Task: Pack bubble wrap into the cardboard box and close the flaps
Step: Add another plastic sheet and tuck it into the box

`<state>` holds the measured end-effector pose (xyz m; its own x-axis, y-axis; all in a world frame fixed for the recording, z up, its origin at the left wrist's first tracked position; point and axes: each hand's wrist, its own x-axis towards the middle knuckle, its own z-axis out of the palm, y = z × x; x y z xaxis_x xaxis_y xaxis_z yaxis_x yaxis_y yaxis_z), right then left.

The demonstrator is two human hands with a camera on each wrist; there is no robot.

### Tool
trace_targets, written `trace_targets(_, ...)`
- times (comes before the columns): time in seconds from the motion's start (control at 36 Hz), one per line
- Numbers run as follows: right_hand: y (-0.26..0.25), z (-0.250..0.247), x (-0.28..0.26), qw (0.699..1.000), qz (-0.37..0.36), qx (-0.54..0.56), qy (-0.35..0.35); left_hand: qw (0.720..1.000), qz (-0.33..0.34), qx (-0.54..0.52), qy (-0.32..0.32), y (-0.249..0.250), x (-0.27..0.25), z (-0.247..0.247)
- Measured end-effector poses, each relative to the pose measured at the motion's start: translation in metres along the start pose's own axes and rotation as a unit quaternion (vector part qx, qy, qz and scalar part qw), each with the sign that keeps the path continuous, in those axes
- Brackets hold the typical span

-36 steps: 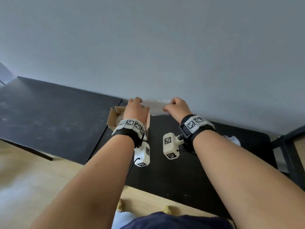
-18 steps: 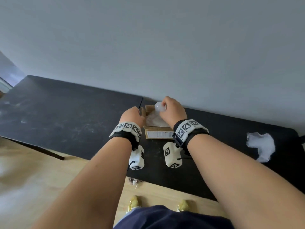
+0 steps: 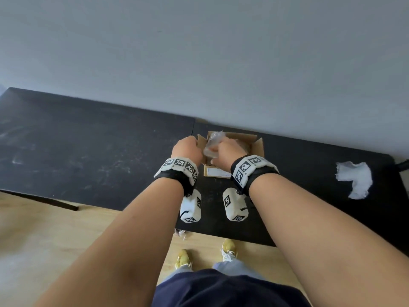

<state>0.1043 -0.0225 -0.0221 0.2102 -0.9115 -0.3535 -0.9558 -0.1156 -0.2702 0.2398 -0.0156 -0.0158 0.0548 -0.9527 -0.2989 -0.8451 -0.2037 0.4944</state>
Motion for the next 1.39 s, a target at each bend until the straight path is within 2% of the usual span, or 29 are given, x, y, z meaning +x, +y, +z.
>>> trace_targets(0.22, -0.004, -0.015, 0.019, 0.994, 0.085, -0.033, -0.056, 1.0, -0.018, -0.008, 0.004, -0.001, 0.004, -0.002)
trace_targets(0.42, 0.011, 0.004, 0.008, 0.997, 0.036, 0.02, 0.058, 1.0, -0.02, -0.017, 0.008, -0.003, 0.002, -0.002)
trace_targets(0.58, 0.007, 0.004, 0.023, 0.999, 0.022, -0.03, -0.018, 0.999, -0.027, -0.038, 0.003, -0.003, 0.0, -0.004)
trace_targets(0.67, 0.001, 0.003, 0.03, 0.997, 0.022, -0.066, -0.032, 0.999, -0.025, -0.046, 0.003, -0.005, -0.001, -0.005)
trace_targets(0.97, -0.013, 0.011, 0.045, 0.986, 0.01, -0.165, -0.016, 0.996, -0.03, -0.089, -0.002, -0.014, 0.007, -0.005)
trace_targets(1.19, -0.012, 0.009, 0.037, 0.994, 0.016, -0.099, -0.038, 0.995, -0.029, -0.09, 0.0, -0.019, 0.011, -0.002)
trace_targets(1.31, -0.014, 0.006, 0.029, 0.997, 0.045, -0.039, -0.048, 0.997, -0.027, -0.071, -0.002, -0.015, 0.009, -0.002)
trace_targets(1.39, -0.008, -0.002, 0.023, 0.999, 0.037, 0.023, -0.024, 0.999, -0.02, -0.037, 0.003, -0.01, 0.008, -0.004)
